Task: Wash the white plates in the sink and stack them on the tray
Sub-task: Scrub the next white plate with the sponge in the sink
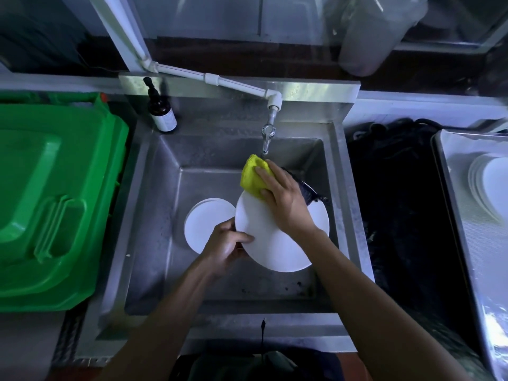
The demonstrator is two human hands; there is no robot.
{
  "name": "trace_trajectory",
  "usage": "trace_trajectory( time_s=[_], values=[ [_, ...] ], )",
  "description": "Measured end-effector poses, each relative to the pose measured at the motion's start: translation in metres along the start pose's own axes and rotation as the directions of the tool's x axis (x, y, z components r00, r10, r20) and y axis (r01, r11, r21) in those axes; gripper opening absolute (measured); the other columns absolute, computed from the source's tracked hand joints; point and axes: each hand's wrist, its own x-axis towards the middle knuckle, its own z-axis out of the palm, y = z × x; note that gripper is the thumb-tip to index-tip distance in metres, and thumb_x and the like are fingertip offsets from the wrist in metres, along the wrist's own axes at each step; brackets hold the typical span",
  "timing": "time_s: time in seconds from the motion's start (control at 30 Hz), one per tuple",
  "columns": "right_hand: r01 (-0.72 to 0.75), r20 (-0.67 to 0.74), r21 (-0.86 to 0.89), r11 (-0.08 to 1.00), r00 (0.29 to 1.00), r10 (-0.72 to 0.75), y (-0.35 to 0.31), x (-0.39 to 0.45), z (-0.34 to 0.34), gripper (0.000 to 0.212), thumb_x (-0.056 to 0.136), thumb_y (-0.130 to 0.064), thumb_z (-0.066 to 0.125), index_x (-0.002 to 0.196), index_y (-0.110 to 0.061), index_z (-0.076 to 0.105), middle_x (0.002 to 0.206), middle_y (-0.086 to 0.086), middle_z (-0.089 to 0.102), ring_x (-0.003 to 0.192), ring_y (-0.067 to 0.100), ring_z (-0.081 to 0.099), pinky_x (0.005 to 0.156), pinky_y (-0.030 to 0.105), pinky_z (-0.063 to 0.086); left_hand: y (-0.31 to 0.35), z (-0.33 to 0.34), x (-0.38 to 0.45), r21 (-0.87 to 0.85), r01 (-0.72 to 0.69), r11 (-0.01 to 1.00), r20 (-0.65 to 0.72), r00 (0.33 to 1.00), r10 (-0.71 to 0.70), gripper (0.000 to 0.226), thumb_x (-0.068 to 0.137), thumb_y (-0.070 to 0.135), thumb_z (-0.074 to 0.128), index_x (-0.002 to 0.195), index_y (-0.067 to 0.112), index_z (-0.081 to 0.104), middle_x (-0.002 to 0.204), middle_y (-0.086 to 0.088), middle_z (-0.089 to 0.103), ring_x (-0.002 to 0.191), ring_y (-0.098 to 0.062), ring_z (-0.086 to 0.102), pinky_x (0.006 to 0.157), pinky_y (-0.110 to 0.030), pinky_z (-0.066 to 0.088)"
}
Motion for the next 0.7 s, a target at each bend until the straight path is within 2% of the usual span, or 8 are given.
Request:
trace_trajectory(
  time_s=[0.17, 0.37, 0.53, 0.7],
  values=[
    [-0.083, -0.058, -0.03, 0.996, 0.995, 0.081, 0.011, 0.001, -0.007, 0.043, 0.1, -0.011, 0.054, 0.142, -0.011, 0.052, 0.153, 0.016, 0.041, 0.134, 0.038, 0.043, 0.112, 0.046, 0.035, -0.002, 0.004, -0.005, -0.082, -0.019, 0.996, -0.044, 0.999, 0.015, 0.04, 0.062, 0.002, 0.067, 0.096, 0.019, 0.079, 0.108, -0.012, 0.076, 0.09, -0.027, 0.075, 0.069, -0.039, 0.059],
    [-0.199, -0.122, -0.035, 0.979, 0.974, 0.193, 0.019, -0.01, -0.01, 0.045, 0.1, -0.01, 0.053, 0.145, -0.012, 0.05, 0.155, 0.016, 0.038, 0.137, 0.038, 0.04, 0.114, 0.046, 0.033, -0.002, 0.006, -0.009, -0.134, -0.05, 0.99, -0.104, 0.994, 0.036, 0.049, 0.061, 0.003, 0.067, 0.109, 0.013, 0.074, 0.11, -0.012, 0.076, 0.094, -0.031, 0.074, 0.072, -0.042, 0.058],
    [-0.254, -0.127, -0.028, 0.967, 0.96, 0.249, 0.025, -0.029, -0.008, 0.047, 0.099, -0.009, 0.051, 0.146, -0.012, 0.047, 0.157, 0.015, 0.034, 0.14, 0.036, 0.035, 0.116, 0.044, 0.029, 0.005, 0.004, -0.011, -0.151, -0.084, 0.985, -0.138, 0.988, 0.063, 0.045, 0.061, 0.003, 0.064, 0.104, 0.012, 0.073, 0.104, -0.012, 0.076, 0.085, -0.03, 0.072, 0.06, -0.035, 0.057],
    [-0.293, -0.144, -0.016, 0.956, 0.947, 0.288, 0.019, -0.051, -0.001, 0.047, 0.099, -0.008, 0.051, 0.146, -0.011, 0.047, 0.158, 0.014, 0.033, 0.142, 0.035, 0.033, 0.116, 0.046, 0.03, 0.01, 0.0, -0.011, -0.179, -0.124, 0.976, -0.159, 0.983, 0.096, 0.044, 0.061, 0.002, 0.063, 0.104, 0.011, 0.071, 0.1, -0.008, 0.076, 0.081, -0.026, 0.071, 0.065, -0.039, 0.058]
  ],
)
